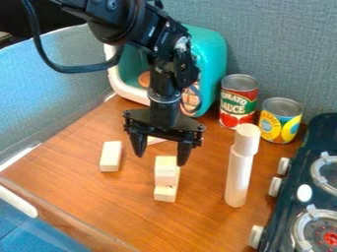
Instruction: Move the rectangular on top of the lower tower
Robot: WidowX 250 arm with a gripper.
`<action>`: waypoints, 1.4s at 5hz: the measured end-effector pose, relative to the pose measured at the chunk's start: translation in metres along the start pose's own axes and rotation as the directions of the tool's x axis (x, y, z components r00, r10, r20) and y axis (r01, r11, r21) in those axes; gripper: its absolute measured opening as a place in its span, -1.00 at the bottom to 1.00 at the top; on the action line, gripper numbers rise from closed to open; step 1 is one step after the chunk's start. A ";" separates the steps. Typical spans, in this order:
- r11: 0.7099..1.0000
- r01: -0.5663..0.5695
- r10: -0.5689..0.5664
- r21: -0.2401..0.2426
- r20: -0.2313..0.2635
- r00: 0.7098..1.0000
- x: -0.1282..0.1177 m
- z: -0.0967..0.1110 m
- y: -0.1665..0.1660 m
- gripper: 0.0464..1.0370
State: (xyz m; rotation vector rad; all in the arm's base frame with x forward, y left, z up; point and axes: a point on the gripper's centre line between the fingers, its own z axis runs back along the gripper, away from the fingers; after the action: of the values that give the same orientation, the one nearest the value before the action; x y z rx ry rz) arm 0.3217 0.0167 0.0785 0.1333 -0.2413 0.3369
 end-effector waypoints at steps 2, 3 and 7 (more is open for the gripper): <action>0.997 -0.070 0.066 -0.034 -0.116 0.991 0.017 -0.029 -0.002 0.93; 0.979 -0.203 0.200 -0.028 -0.095 0.975 0.047 -0.018 0.014 0.93; 0.922 -0.339 0.379 0.186 -0.270 0.885 0.031 -0.057 0.091 0.93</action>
State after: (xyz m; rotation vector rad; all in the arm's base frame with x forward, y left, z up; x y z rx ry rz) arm 0.3315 0.1209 0.0397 0.1678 0.0647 0.7395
